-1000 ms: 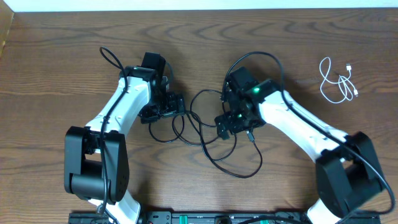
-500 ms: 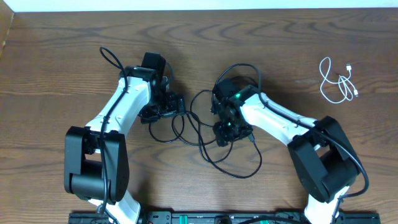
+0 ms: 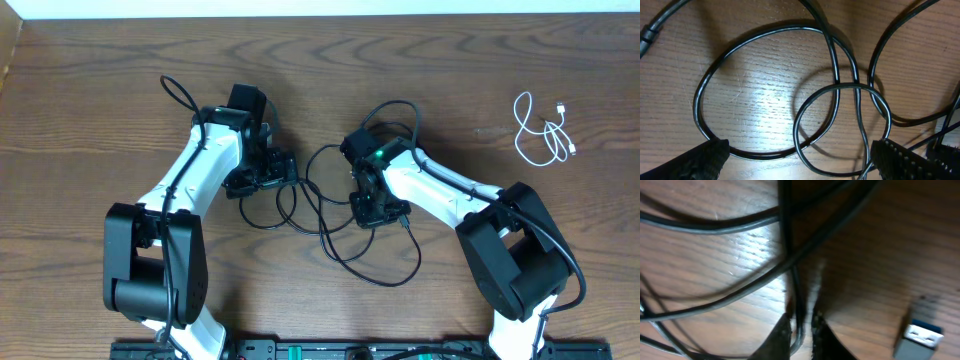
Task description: Untangle cables
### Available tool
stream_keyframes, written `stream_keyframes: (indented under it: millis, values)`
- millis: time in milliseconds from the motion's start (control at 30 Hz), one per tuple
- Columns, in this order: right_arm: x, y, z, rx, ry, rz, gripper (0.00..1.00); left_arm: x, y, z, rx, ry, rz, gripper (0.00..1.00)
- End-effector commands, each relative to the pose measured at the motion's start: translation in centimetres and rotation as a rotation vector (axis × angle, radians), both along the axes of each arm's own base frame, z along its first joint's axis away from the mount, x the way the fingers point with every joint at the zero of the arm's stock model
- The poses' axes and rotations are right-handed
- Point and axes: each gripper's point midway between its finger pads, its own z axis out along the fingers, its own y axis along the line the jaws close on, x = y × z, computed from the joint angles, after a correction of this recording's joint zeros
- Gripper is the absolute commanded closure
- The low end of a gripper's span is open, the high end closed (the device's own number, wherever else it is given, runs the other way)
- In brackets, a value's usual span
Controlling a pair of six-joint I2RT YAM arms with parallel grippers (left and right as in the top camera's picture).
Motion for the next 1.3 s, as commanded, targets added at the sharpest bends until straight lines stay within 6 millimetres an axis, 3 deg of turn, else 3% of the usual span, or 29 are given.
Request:
stream_keyframes:
  millis: [0, 200, 333, 500, 633, 1000, 1267]
  values:
    - [0.0, -2.2, -2.1, -0.149, -0.018, -0.080, 0.99, -0.1, 0.0, 0.2, -0.004, -0.002, -0.013, 0.05]
    - [0.2, -2.3, -1.9, -0.148, -0.015, -0.084, 0.99, -0.1, 0.0, 0.2, -0.004, -0.002, -0.013, 0.05]
    - [0.7, -2.9, -0.5, -0.137, -0.021, -0.091, 0.99, -0.1, 0.0, 0.2, -0.004, -0.002, -0.013, 0.05]
    - [3.0, -2.3, 4.0, -0.038, -0.166, -0.054, 0.99, -0.1, 0.0, 0.2, -0.004, -0.002, -0.013, 0.05]
    - [3.9, -1.6, 8.9, 0.051, -0.303, 0.031, 0.99, -0.1, 0.0, 0.2, -0.004, -0.002, -0.013, 0.05]
    - [3.4, -0.8, 16.4, 0.229, -0.461, 0.029, 0.99, -0.1, 0.0, 0.2, -0.004, -0.002, -0.013, 0.05]
    - [3.1, 1.0, 23.1, 0.545, -0.541, 0.036, 0.99, -0.1, 0.0, 0.2, -0.004, -0.002, -0.013, 0.05]
